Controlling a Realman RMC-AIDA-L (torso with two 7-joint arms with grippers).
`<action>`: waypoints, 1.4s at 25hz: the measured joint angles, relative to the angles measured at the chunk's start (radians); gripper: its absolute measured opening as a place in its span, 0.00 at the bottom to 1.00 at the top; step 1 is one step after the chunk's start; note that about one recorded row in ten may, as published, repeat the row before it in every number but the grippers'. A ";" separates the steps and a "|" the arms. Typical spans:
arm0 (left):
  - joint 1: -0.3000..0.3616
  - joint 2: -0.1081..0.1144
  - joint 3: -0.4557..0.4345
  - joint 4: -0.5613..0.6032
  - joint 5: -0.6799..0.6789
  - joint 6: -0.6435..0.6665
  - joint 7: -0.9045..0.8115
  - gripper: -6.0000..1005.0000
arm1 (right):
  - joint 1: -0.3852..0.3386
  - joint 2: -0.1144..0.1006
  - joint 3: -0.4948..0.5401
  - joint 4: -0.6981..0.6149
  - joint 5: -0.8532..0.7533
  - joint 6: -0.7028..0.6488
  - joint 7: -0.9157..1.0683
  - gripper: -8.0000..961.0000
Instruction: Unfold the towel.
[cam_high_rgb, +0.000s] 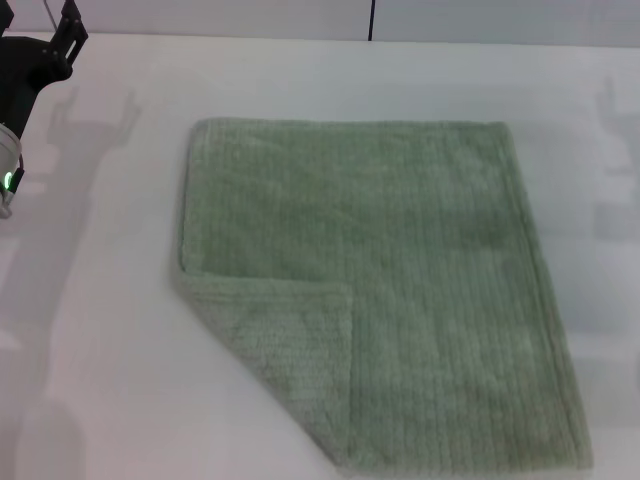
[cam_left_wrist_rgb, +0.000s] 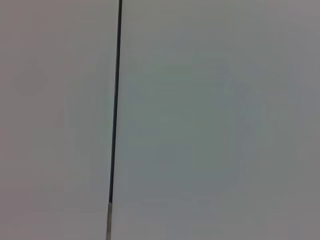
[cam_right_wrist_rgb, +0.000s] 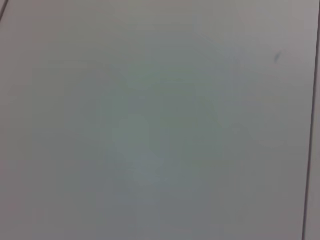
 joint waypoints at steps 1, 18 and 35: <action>0.000 0.000 0.000 0.002 0.000 0.000 0.000 0.80 | 0.001 0.000 -0.003 0.000 0.000 0.000 -0.001 0.71; 0.000 0.002 0.000 0.008 0.000 0.000 -0.001 0.80 | 0.003 0.000 -0.012 0.000 0.000 -0.001 -0.004 0.71; 0.005 0.002 0.000 0.008 -0.002 0.010 -0.002 0.80 | -0.009 0.003 -0.070 -0.032 0.000 -0.040 -0.004 0.50</action>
